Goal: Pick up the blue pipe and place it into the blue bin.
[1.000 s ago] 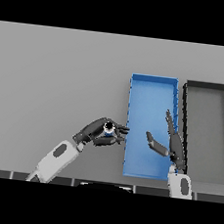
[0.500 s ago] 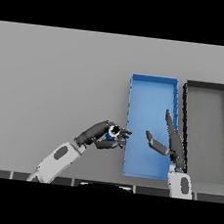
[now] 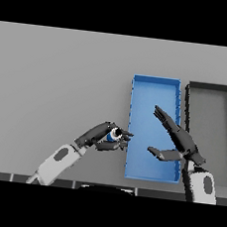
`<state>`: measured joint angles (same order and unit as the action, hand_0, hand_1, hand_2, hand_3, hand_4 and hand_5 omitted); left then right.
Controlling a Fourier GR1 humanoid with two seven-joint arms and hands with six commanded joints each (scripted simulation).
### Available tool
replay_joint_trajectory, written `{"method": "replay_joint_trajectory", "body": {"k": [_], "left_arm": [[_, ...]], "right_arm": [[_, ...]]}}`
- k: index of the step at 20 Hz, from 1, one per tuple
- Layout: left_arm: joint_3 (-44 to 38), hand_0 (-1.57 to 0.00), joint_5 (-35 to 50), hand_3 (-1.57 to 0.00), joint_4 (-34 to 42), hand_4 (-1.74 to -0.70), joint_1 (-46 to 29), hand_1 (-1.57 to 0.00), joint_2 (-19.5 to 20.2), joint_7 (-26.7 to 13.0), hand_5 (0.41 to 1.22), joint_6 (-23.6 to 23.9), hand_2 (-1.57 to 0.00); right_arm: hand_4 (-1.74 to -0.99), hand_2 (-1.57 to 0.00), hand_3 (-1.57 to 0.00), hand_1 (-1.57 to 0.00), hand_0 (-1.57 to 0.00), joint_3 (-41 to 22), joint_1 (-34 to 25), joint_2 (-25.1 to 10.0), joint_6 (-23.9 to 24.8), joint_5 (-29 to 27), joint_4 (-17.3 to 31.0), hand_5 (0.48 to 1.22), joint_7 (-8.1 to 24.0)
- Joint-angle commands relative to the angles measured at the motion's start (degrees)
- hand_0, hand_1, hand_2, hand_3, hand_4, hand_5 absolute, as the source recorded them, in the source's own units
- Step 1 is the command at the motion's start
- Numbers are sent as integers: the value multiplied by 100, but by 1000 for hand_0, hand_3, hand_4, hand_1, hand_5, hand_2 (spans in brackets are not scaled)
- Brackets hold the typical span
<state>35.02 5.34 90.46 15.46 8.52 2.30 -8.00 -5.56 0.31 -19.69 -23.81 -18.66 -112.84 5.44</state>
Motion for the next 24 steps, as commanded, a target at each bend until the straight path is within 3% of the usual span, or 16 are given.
{"method": "replay_joint_trajectory", "body": {"k": [1, 2, 4, 8, 12, 18, 20, 21, 22, 24], "left_arm": [[-5, -1571, -17, -1489, -24, -1741, 20, -1571, -14, -10, 1221, 13, -1571], [-24, -1571, -24, -1488, -39, -1741, 13, -1571, 1, 22, 1221, 15, -1571], [-34, -1571, -30, -1486, -61, -1741, 33, -1571, -13, 35, 1221, 2, -1571], [-54, -1571, 23, -1486, 0, -1741, 58, -1571, 3, -87, 1221, -53, -1571], [-47, -1571, 85, -1516, -21, -1741, 27, -1571, 5, 84, 1221, -196, -1571], [-39, -1571, -64, -1540, -1, -1740, 10, -1571, 103, 90, 1221, -218, -1571], [-66, -1571, 165, -1484, 104, -1736, -26, -1571, 108, 5, 1221, -357, -1571], [-46, -1394, -44, -1288, 62, -1737, 46, -1326, 135, -1, 1221, -273, -1320], [58, -1182, -232, -1030, 24, -1682, 145, -1078, 282, -341, 1221, -332, -1063], [74, -818, -344, -659, 72, -1480, 199, -706, 406, -750, 1221, -457, -680]], "right_arm": [[-1319, 1, 1, 1, 1, -116, -265, -64, -57, -103, -31, 501, 280], [-1314, 1, 1, 1, 1, -249, -502, -93, -88, -195, -65, 500, 569], [-1309, 1, 1, 1, 1, -483, -717, -102, -262, -292, -130, 503, 794], [-1294, 1, 1, 1, 1, -934, -1340, 21, -523, 8, -23, 523, 958], [-1232, 1, 1, 1, 1, -1276, -1849, 299, -642, 39, 252, 531, 1304], [-1218, 1, 1, 1, 1, -1498, -2621, 766, -749, 129, 869, 508, 1487], [-1245, -102, -46, -84, -53, -1520, -2775, 819, -870, 61, 989, 506, 1458], [-1294, -237, -161, -225, -181, -1550, -2874, 871, -919, 26, 1063, 509, 1494], [-1335, -379, -296, -375, -345, -1584, -2979, 914, -947, 49, 1139, 507, 1578], [-1430, -739, -635, -699, -718, -1687, -3059, 1009, -1042, 97, 1219, 522, 1551]]}}
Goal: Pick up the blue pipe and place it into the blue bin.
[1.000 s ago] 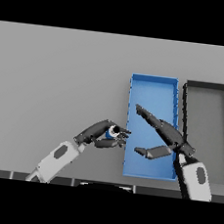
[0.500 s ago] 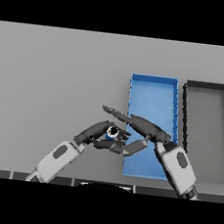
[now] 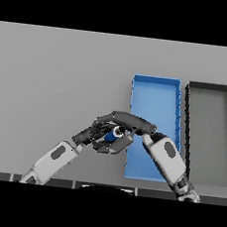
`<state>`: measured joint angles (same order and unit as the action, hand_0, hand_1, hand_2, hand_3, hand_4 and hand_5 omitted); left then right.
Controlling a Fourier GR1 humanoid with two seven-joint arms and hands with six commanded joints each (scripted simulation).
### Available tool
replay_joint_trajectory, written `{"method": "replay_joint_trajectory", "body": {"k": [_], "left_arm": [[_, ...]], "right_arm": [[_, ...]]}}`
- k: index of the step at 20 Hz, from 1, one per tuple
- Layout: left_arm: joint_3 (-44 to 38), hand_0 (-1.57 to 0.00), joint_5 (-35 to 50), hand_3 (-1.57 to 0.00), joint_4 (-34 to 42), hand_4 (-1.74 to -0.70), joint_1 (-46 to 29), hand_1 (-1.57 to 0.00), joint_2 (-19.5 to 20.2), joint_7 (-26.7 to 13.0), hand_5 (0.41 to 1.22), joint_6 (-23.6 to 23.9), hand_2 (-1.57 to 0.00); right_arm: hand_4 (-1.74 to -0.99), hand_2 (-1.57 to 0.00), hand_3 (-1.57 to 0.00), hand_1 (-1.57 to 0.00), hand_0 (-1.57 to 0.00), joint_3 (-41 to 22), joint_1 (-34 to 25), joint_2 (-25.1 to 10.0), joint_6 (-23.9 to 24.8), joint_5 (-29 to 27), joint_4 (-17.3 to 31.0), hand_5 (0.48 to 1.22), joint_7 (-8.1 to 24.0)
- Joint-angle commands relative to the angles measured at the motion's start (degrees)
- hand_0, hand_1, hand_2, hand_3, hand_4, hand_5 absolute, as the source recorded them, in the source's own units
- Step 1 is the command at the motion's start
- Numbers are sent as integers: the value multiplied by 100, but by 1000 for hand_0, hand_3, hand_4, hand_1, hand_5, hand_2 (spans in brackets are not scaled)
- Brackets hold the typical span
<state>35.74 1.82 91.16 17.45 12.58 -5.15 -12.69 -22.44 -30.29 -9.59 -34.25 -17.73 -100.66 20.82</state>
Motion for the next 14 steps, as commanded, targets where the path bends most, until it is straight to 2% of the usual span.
{"method": "replay_joint_trajectory", "body": {"k": [1, 2, 3, 4, 5, 6, 7, 8, 10, 11, 13, 14], "left_arm": [[-65, -776, 8, -583, 35, -1533, -26, -706, -75, 86, 1221, 29, -686], [-119, -935, -78, -781, -68, -1574, -37, -879, -139, 257, 1221, 115, -863], [-146, -1063, -27, -939, -97, -1607, -110, -1017, -237, 274, 1221, 141, -969], [-211, -1164, -35, -1065, -55, -1634, -111, -1128, -253, 273, 1221, 112, -1051], [-264, -1246, -21, -1166, -90, -1655, -188, -1217, -348, 375, 1221, 65, -1115], [-308, -1311, 8, -1247, -45, -1673, -265, -1287, -439, 387, 1221, 28, -1186], [-364, -1363, 75, -1312, -52, -1686, -300, -1344, -545, 421, 1221, -1, -1254], [-384, -1404, 81, -1364, -61, -1697, -296, -1390, -636, 386, 1221, -35, -1310], [-477, -1464, 117, -1438, -69, -1713, -277, -1455, -640, 235, 1221, -157, -1372], [-495, -1486, 98, -1465, -99, -1719, -317, -1478, -637, 392, 1221, -191, -1390], [-528, -1516, 107, -1503, -110, -1727, -398, -1512, -681, 457, 1221, -190, -1388], [-552, -1435, 64, -1333, -22, -1648, -395, -1354, -603, 591, 1221, -198, -1221]], "right_arm": [[-1486, -905, -768, -873, -888, -2, -72, 34, -12, -136, 47, 550, -81], [-1530, -1038, -868, -1013, -1025, -15, -85, 54, -55, -346, 109, 606, -30], [-1562, -1145, -957, -1124, -1134, -74, -60, 72, -62, -511, 114, 666, 52], [-1526, -1230, -1080, -1214, -1221, -115, -81, 86, 0, -638, 135, 728, 50], [-1495, -1298, -1178, -1285, -1291, -141, -24, 96, 22, -776, 145, 826, -29], [-1469, -1353, -1257, -1342, -1347, -159, -57, 117, 61, -778, 206, 905, -166], [-1452, -1396, -1320, -1388, -1392, -156, -53, 83, 92, -703, 206, 968, -457], [-1441, -1431, -1370, -1425, -1428, -199, -59, -42, 83, -443, 159, 1019, -816], [-1457, -1482, -1442, -1477, -1479, -354, -110, -188, 176, -277, 166, 1092, -1086], [-1465, -1500, -1468, -1496, -1498, -436, -109, -255, 253, -359, 83, 1118, -980], [-1475, -1525, -1505, -1523, -1524, -484, -85, -363, 376, -472, 89, 1155, -1037], [-1480, -1534, -1518, -1533, -1533, -475, -149, -377, 478, -633, 79, 1168, -1068]]}}
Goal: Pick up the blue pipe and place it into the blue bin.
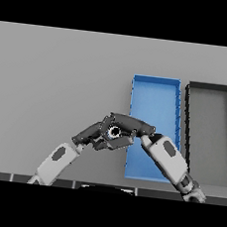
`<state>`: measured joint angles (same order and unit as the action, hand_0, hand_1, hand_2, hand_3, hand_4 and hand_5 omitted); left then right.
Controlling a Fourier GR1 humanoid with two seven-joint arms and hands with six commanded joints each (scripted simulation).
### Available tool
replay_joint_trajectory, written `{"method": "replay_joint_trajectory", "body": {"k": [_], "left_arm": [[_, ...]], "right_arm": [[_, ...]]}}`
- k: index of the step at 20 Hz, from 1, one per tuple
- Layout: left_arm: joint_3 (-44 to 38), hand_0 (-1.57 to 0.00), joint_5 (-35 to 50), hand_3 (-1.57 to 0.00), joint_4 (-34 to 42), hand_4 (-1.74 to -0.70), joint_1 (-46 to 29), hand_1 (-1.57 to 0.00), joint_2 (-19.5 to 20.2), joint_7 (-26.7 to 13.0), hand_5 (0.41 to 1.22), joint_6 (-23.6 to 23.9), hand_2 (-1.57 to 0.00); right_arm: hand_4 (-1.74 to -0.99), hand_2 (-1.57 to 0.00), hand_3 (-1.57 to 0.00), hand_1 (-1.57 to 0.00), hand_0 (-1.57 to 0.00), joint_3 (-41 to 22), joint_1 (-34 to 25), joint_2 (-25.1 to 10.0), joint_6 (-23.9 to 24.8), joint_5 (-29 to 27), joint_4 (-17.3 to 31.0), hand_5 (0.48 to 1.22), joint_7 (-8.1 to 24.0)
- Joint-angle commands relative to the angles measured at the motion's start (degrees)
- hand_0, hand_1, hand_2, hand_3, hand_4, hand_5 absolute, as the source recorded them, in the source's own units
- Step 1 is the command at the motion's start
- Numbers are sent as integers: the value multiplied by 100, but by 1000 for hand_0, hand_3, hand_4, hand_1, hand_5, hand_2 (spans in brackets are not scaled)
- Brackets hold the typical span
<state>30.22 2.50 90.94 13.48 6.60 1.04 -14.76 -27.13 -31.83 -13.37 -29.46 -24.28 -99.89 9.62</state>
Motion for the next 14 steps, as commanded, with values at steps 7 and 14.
{"method": "replay_joint_trajectory", "body": {"k": [7, 14], "left_arm": [[121, -303, -866, -279, -149, -1041, 187, -283, 311, 331, 1020, -362, -255], [93, -63, -944, -58, -149, -887, 215, -59, 286, -66, 638, -233, -53]], "right_arm": [[-1493, -1563, -1560, -1563, -1563, -143, -18, -18, 121, -163, -86, 1210, 354], [-1493, -1569, -1569, -1569, -1569, -109, -67, -31, 139, 38, 24, 1219, 270]]}}
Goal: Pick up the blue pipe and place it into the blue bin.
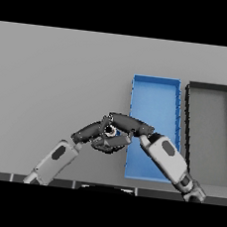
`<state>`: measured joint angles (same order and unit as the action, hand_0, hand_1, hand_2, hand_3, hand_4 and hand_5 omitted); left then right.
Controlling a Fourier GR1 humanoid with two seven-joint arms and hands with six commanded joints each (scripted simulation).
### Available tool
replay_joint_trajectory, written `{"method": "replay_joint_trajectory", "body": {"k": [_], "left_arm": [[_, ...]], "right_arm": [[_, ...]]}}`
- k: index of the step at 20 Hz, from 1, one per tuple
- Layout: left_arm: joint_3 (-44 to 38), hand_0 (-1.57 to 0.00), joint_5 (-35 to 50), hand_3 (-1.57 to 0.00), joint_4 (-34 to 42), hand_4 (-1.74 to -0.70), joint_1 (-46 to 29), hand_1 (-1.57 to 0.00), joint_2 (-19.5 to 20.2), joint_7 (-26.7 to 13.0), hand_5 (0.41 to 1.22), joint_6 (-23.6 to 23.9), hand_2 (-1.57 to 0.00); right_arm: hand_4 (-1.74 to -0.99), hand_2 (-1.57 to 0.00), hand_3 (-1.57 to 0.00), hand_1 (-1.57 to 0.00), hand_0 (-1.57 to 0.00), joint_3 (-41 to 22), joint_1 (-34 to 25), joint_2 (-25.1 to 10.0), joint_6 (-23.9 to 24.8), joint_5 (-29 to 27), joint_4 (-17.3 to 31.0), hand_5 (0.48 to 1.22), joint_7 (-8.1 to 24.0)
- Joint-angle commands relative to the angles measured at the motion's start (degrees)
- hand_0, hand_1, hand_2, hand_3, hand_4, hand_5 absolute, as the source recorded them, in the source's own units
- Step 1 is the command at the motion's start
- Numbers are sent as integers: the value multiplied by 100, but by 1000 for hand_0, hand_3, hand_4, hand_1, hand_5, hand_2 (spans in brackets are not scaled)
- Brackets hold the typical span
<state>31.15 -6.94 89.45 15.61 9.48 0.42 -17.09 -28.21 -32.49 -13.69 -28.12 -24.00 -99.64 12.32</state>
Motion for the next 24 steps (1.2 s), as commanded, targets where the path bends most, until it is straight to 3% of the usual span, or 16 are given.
{"method": "replay_joint_trajectory", "body": {"k": [1, 5, 7, 8, 10, 13, 15, 17, 21, 24], "left_arm": [[-27, -50, 82, -46, 1, -887, -14, -47, -28, -53, 617, -22, -42], [-103, -20, 204, -18, -74, -897, 3, -19, -83, -213, 569, -36, -17], [-64, -12, 164, -11, -29, -896, -116, -12, -77, -291, 555, 8, -10], [-51, -10, 143, -9, -2, -901, -175, -9, -70, -272, 548, 36, -8], [-24, -6, 169, -5, 7, -911, -172, -5, -105, -420, 534, 10, -5], [-54, -3, 219, -2, -10, -915, -156, -2, -59, -448, 507, -46, -2], [-7, -1, 210, -1, 30, -920, -193, -1, -88, -466, 503, -41, -1], [17, 0, 191, 0, 74, -917, -208, 0, -64, -539, 503, -46, 0], [53, 0, 180, 0, 210, -907, -281, 0, -15, -370, 499, -60, 1], [6, 1, 251, 1, 295, -907, -277, 1, 16, -516, 491, -73, 1]], "right_arm": [[-1491, -1570, -1569, -1570, -1570, -5, 18, 20, -32, -49, 22, 1219, -40], [-1488, -1570, -1570, -1570, -1570, 43, -61, 59, 49, -223, 7, 1220, 6], [-1490, -1571, -1571, -1571, -1571, 107, -124, 36, 178, -503, 3, 1221, 254], [-1491, -1571, -1571, -1571, -1571, 170, -142, 8, 241, -838, -87, 1221, 393], [-1581, -1571, -1571, -1571, -1571, 255, -337, -88, 443, -1340, -260, 1221, 751], [-1659, -1571, -1571, -1571, -1571, 571, -739, -290, 885, -2273, -329, 1221, 1189], [-1689, -1571, -1571, -1571, -1571, 876, -1118, -491, 1287, -2950, -393, 1171, 1487], [-1707, -1571, -1571, -1571, -1571, 1219, -1693, -631, 1454, -3418, -110, 1141, 1279], [-1727, -1571, -1571, -1571, -1571, 1700, -2579, -1107, 1826, -3430, 546, 1113, 918], [-1734, -1571, -1571, -1571, -1571, 1881, -2925, -1409, 2100, -3042, 1344, 1127, 793]]}}
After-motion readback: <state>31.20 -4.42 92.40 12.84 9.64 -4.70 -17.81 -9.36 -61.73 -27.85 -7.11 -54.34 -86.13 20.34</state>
